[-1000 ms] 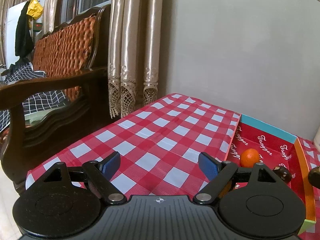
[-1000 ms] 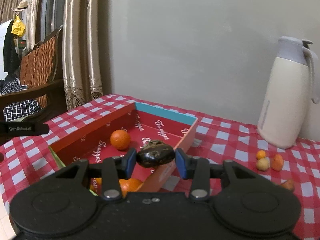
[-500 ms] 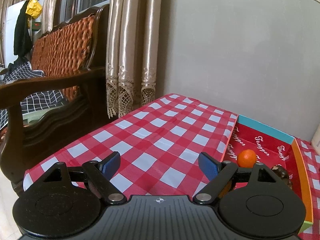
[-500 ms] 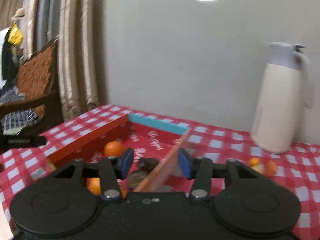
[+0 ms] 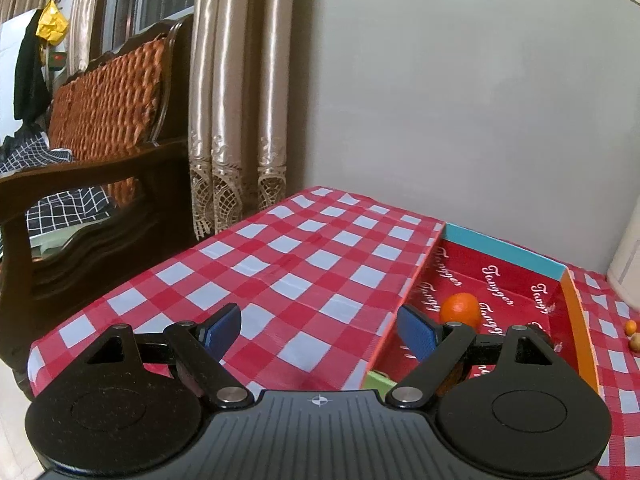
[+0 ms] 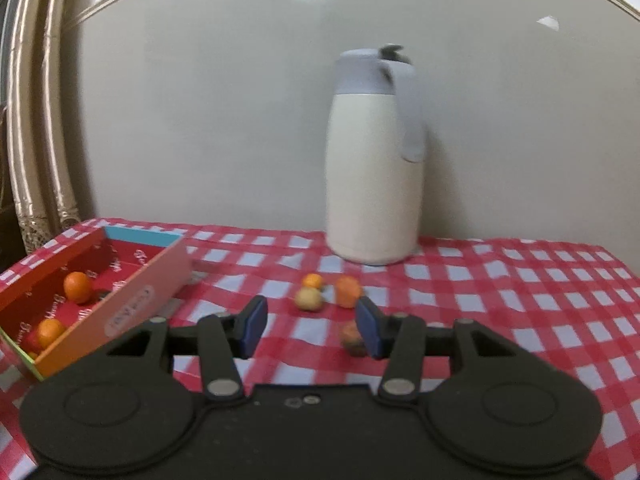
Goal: Organize fruits
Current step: 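Carry the dark mottled fruit with the right gripper into the box and open, then reach the left gripper to the reddish-brown round fruit and close on it, then carry the reddish-brown fruit with the left gripper into the box and open, then lift the open left gripper out of the box, then reach the right gripper to the orange-red fruit and close on it, then carry the orange-red fruit with the right gripper into the box and open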
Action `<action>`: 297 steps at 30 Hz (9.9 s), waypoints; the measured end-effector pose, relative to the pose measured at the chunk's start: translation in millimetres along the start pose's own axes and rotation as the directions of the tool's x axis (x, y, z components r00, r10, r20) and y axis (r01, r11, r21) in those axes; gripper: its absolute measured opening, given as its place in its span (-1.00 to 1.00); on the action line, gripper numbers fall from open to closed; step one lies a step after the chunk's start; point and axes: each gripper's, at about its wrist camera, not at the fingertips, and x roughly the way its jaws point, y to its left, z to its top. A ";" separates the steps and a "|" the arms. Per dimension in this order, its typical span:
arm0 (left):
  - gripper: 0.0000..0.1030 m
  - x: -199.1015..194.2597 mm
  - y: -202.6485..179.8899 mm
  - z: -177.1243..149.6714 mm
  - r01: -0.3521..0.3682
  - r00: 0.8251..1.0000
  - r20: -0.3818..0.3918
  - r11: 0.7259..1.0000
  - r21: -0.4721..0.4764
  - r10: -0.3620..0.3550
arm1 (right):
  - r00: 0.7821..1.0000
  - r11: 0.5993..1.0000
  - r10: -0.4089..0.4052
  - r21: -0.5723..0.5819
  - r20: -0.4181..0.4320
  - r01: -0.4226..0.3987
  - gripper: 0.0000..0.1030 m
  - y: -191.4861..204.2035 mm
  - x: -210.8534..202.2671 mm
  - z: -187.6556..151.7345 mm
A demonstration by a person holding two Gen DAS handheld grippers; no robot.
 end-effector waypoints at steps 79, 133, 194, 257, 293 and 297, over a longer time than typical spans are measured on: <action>0.22 -46.8 -383.4 -83.9 0.465 0.885 -0.208 0.802 0.376 -0.416 | 0.941 0.916 -0.334 0.214 -0.056 0.339 -0.08 -214.7 -11.0 -25.1; -0.40 -18.3 -146.6 -4.3 0.251 0.968 -0.064 0.939 0.235 -0.243 | 0.992 0.989 -0.122 0.079 -0.026 0.124 -0.09 -54.0 29.1 -8.2; 0.54 14.4 -96.8 2.2 0.127 0.992 -0.046 0.981 0.144 -0.121 | 0.998 0.998 -0.062 0.001 -0.016 0.062 -0.12 -20.9 37.5 4.2; 0.80 41.2 -58.5 13.4 0.023 0.999 -0.044 0.999 0.027 -0.022 | 0.984 0.999 -0.050 -0.023 -0.173 0.047 -0.61 -15.2 143.9 15.6; 0.80 38.8 -49.0 16.9 0.013 0.999 -0.034 1.000 0.026 -0.013 | 0.993 0.999 -0.025 0.025 -0.115 0.028 -0.44 -16.0 106.4 28.5; 0.80 35.8 -40.4 17.9 0.010 0.999 -0.037 1.000 0.018 -0.009 | 0.995 1.000 0.019 0.023 -0.100 -0.017 -0.44 -0.6 87.5 31.6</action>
